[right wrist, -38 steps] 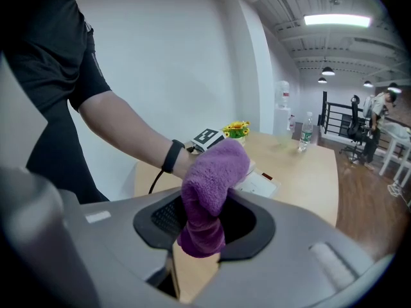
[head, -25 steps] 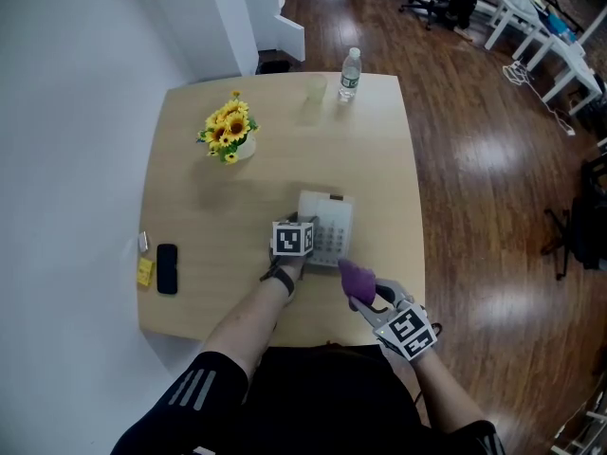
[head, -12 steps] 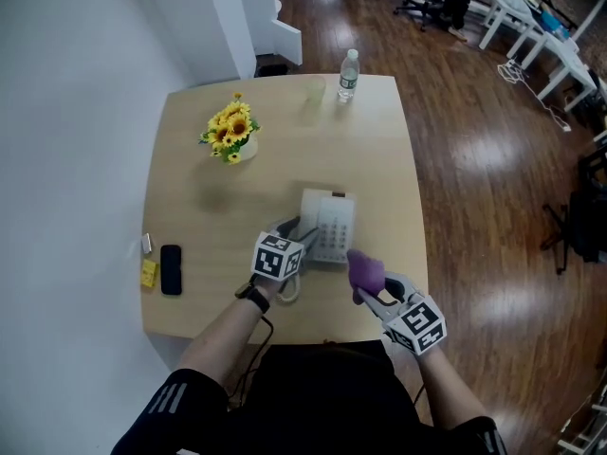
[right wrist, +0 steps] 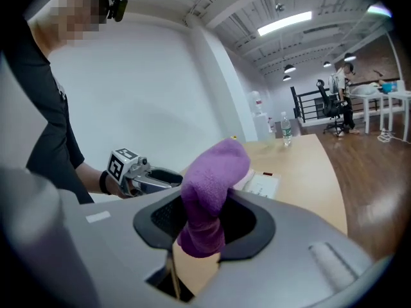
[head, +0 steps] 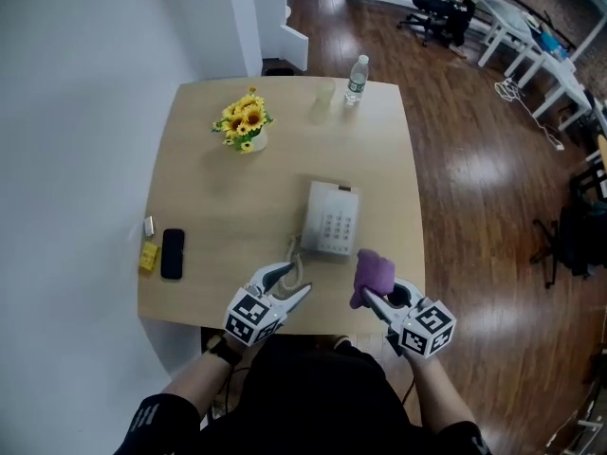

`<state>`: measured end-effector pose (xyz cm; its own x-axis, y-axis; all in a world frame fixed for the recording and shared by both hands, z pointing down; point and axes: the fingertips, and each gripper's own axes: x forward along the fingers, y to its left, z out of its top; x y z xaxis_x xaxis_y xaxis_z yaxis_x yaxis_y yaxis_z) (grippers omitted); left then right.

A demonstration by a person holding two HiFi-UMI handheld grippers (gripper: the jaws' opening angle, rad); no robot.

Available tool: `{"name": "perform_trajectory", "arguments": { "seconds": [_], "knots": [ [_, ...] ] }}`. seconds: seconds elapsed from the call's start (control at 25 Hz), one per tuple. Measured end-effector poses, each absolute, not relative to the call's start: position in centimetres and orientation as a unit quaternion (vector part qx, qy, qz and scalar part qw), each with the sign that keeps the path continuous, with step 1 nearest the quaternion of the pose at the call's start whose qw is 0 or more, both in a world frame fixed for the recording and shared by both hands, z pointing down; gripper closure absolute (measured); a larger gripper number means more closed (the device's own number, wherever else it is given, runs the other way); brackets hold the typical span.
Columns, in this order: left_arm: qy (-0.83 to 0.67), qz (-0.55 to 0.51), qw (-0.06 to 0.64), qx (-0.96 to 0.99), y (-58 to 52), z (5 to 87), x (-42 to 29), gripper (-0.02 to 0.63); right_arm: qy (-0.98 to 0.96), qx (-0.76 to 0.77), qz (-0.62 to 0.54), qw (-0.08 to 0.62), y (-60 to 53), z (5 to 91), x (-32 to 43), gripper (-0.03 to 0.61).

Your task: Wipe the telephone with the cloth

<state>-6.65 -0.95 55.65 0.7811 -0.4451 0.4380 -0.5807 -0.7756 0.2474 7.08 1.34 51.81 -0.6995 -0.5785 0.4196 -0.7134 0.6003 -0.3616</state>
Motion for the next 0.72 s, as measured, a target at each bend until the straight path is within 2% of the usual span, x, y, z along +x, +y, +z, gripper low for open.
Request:
{"name": "perform_trajectory", "arguments": {
  "seconds": [0.2,0.44,0.72],
  "knots": [
    [-0.296,0.153,0.217,0.917,3.8,54.6,-5.9,0.376,-0.903,0.32,0.25,0.143,6.4,52.3,6.3,0.439],
    [-0.308,0.176,0.186,0.916,11.1,53.8,-2.0,0.376,-0.922,0.283,0.231,0.13,13.7,52.1,7.5,0.44],
    [-0.336,0.15,0.163,0.916,18.2,51.0,0.7,0.376,-0.932,0.267,0.222,0.105,20.1,51.3,10.6,0.44]
  ]
}}
